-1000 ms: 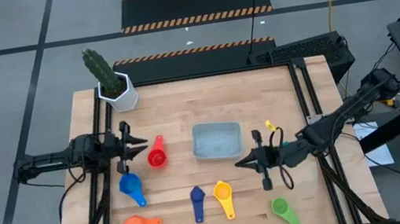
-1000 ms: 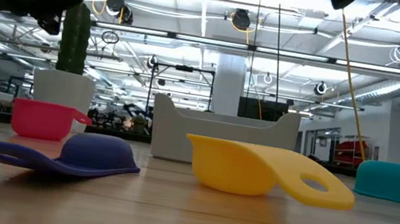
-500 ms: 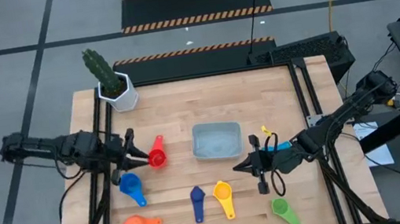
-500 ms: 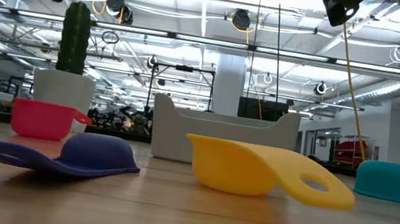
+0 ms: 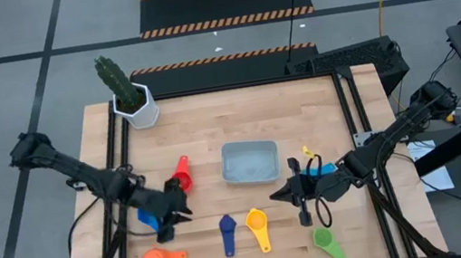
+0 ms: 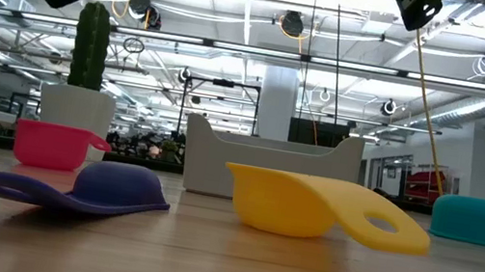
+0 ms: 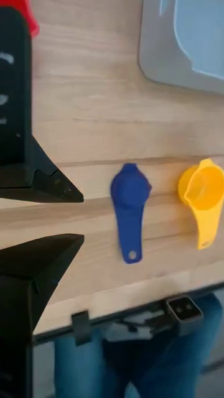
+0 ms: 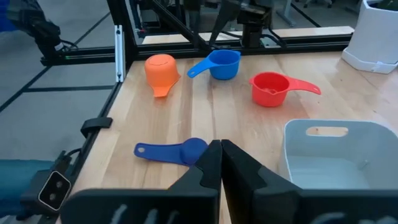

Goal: Nest measuring cups in basket
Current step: Put the orange measuring cup into the bin

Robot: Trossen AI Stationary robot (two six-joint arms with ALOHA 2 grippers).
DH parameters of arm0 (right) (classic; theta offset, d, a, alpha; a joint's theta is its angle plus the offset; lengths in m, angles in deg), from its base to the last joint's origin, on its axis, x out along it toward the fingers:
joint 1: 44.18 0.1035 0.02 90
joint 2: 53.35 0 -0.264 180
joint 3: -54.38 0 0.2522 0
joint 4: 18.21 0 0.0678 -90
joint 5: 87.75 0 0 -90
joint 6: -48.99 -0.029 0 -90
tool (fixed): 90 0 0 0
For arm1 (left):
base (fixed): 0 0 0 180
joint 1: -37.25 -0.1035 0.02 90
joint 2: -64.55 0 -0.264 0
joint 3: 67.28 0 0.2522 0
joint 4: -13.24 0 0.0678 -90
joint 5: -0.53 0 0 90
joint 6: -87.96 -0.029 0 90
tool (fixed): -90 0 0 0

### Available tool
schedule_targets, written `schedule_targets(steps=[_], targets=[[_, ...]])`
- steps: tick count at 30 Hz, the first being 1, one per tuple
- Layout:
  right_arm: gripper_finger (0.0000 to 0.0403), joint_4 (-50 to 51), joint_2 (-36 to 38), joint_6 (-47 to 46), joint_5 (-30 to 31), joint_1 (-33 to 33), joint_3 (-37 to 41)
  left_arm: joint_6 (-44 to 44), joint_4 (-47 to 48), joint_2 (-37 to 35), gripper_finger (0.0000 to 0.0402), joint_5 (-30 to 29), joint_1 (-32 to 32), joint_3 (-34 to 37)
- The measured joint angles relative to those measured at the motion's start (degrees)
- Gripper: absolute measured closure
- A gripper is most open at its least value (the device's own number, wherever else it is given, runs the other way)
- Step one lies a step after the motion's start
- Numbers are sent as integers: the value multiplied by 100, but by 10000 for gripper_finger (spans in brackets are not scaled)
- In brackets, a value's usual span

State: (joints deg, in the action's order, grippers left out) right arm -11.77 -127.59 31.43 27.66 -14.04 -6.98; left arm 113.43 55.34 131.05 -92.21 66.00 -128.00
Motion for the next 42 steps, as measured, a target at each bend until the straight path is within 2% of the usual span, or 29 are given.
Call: schedule_targets(steps=[3,11,18,24,27,35,38,42], targets=[[403,-73,-81,0,7,81,1,401,34,454,309,-443,356,-305],[403,-952,-432,-55,5,240,179,1529,625,1586,309,-903,1239,-1170],[403,-1391,-518,-55,1,453,175,2533,871,2405,309,-939,1738,-1605],[403,-1543,-520,-70,6,678,175,2964,956,3038,303,-930,1983,-1747],[403,-1549,-523,-111,46,799,175,3222,1005,3207,275,-926,2029,-1821],[403,-1759,-662,-123,485,1138,175,3821,1214,3330,161,-808,2170,-1837],[403,-1996,-813,-25,459,1217,175,3855,1362,3419,137,-929,2313,-1827],[403,-2253,-986,92,451,1242,175,3933,1364,3601,125,-1069,2418,-1827]])
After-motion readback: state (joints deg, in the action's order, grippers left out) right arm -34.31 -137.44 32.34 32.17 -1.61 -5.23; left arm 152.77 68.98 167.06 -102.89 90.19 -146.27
